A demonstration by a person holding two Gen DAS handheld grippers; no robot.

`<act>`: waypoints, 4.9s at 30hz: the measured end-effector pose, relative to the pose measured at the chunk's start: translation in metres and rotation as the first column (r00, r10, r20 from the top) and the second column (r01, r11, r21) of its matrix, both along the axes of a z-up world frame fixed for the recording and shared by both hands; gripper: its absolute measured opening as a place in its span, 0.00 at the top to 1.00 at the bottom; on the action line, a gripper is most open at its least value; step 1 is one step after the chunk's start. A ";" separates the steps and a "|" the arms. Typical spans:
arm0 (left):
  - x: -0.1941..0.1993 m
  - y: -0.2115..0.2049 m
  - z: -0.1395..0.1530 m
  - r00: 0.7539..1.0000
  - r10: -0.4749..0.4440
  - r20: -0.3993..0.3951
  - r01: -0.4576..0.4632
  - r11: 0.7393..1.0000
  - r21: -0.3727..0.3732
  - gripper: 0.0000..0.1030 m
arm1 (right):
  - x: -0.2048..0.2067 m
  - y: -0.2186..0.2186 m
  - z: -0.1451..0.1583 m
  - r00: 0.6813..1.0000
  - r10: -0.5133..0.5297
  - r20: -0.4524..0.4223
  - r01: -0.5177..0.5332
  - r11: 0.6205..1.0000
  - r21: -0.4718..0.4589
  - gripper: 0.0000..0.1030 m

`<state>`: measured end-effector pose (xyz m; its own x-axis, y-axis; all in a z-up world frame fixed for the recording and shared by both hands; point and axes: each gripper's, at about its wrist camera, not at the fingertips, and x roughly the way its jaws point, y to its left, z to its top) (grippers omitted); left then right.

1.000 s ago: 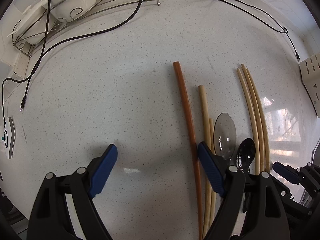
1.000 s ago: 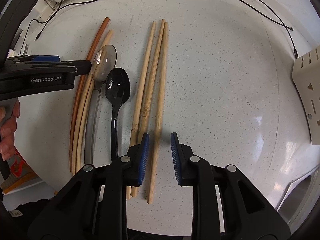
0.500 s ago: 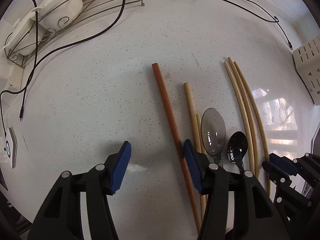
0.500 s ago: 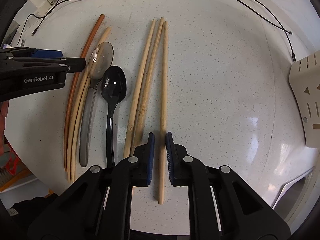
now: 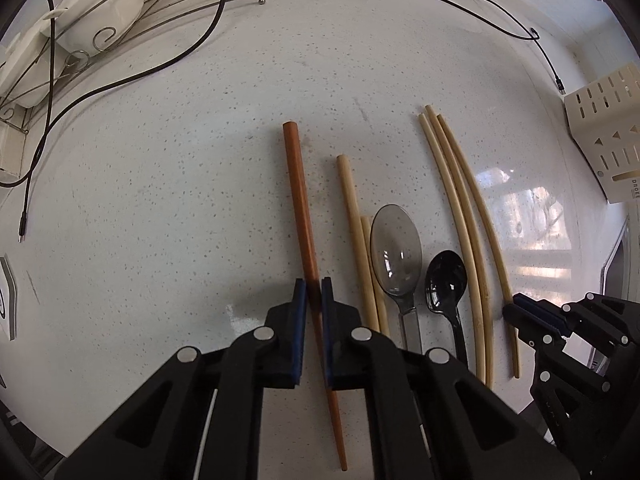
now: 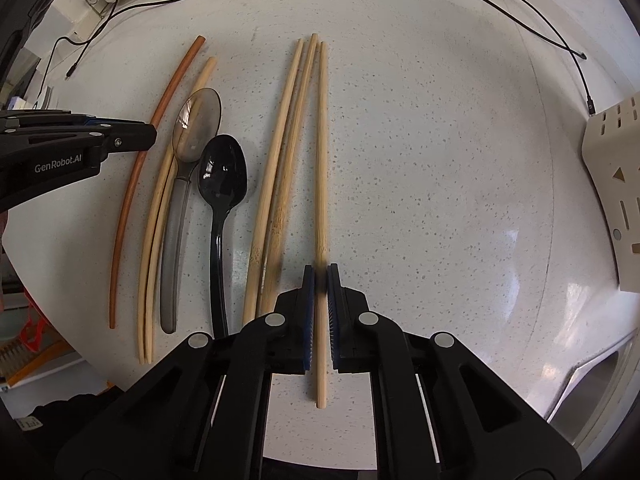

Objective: Organize utensils
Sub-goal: 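Close the right tool on a light wooden chopstick while the left grasps a brown one, then lift both held chopsticks upright and carry them toward the cream utensil holder, then lower the chopsticks into the holder and open both tools to release them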

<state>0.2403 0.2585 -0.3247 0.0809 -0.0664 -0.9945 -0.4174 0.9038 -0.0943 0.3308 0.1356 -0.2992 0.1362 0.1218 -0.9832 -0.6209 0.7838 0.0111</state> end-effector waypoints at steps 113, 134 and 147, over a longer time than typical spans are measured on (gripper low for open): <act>0.133 -0.154 0.313 0.656 -0.412 0.632 0.328 0.910 0.253 0.95 | 0.034 -0.294 0.259 0.538 -0.687 0.489 0.296 0.697 0.653 0.94; 0.209 -0.228 0.305 0.579 -0.524 0.624 0.483 0.838 0.255 0.95 | 0.074 -0.355 0.230 0.438 -0.740 0.511 0.214 0.638 0.740 0.94; 0.233 -0.238 0.305 0.561 -0.541 0.627 0.499 0.825 0.265 0.95 | 0.085 -0.367 0.211 0.428 -0.763 0.484 0.227 0.610 0.759 0.95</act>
<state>0.4728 0.0204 -0.0195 0.6692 -0.2618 -0.6955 0.2792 0.9559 -0.0912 0.4163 -0.2312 -0.0879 0.9460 0.1817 -0.2685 -0.0974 0.9492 0.2993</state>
